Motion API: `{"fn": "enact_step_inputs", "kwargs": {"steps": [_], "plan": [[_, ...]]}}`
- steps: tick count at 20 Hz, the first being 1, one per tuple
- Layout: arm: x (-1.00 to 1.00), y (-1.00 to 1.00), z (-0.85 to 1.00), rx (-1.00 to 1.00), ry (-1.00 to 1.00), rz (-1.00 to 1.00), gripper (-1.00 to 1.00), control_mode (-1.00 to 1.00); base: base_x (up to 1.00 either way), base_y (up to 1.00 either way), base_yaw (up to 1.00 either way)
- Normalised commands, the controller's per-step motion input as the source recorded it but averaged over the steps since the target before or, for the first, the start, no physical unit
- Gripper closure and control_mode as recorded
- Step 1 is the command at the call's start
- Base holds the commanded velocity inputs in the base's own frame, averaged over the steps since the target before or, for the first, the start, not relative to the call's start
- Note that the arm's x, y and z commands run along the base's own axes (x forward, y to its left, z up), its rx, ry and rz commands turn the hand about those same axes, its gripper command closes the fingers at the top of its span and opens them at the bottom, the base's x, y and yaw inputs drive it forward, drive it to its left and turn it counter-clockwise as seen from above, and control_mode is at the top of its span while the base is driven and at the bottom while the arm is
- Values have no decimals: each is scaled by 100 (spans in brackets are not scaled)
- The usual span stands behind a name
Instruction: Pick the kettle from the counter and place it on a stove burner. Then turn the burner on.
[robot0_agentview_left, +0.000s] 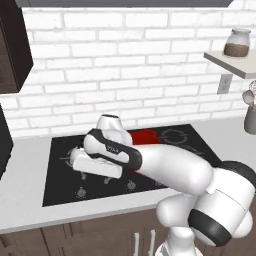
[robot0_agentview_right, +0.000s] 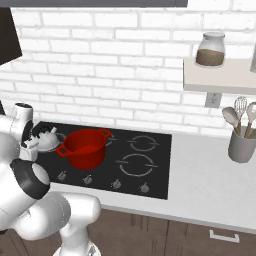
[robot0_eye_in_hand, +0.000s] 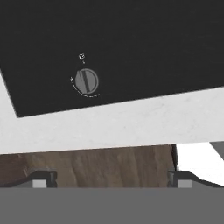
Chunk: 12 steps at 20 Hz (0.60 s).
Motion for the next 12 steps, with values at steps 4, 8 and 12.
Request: {"fn": "enact_step_inputs", "kwargs": {"steps": [4, 8, 12], "plan": [[0, 12, -14, -12, 3, 0, -100, -100, 0, 0, 0], [0, 1, -14, -17, -2, -3, -100, -100, 0, 0, 0], [0, 0, -19, -16, -8, -3, -100, -100, 0, 0, 0]]}}
